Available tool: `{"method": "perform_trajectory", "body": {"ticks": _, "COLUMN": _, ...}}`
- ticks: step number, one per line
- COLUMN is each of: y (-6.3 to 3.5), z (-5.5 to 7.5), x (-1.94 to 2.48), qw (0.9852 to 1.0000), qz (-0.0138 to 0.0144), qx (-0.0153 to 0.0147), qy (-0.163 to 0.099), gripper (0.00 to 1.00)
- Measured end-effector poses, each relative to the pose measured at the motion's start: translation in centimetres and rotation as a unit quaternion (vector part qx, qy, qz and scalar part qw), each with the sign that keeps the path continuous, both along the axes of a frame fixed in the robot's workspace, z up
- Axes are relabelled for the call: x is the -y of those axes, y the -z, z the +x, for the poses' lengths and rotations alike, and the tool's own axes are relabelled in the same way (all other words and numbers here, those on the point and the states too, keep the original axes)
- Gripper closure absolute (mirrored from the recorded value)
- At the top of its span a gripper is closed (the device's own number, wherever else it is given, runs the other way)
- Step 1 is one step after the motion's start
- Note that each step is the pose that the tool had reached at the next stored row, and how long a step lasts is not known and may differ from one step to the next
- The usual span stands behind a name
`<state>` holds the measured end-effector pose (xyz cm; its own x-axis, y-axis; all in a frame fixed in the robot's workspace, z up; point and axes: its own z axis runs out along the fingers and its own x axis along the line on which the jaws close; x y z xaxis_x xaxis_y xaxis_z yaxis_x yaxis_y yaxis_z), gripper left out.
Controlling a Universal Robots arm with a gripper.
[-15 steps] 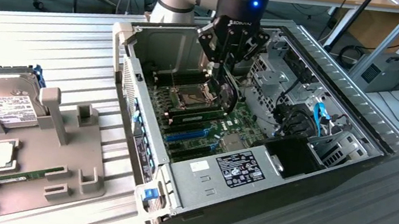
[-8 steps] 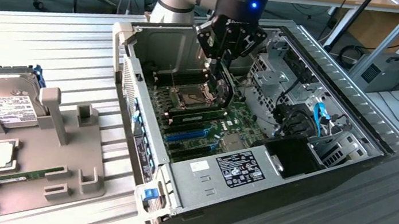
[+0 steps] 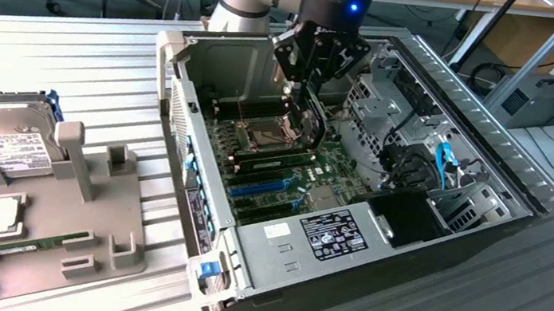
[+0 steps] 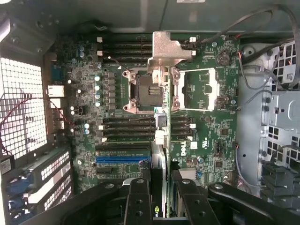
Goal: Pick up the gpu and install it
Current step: 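Insert the gpu into the slot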
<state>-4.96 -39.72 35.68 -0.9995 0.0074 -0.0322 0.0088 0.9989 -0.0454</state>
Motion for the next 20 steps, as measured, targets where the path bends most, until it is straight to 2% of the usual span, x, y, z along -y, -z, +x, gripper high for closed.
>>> {"method": "perform_trajectory", "body": {"ticks": 11, "y": 0.00, "z": 0.00, "x": 0.00, "qw": 0.9994, "qz": 0.0000, "qx": 0.0000, "qy": -0.033, "gripper": 0.74}}
{"method": "perform_trajectory", "body": {"ticks": 20, "y": 0.00, "z": 0.00, "x": 0.00, "qw": 0.9980, "qz": 0.0000, "qx": 0.0000, "qy": -0.062, "gripper": 0.74}}
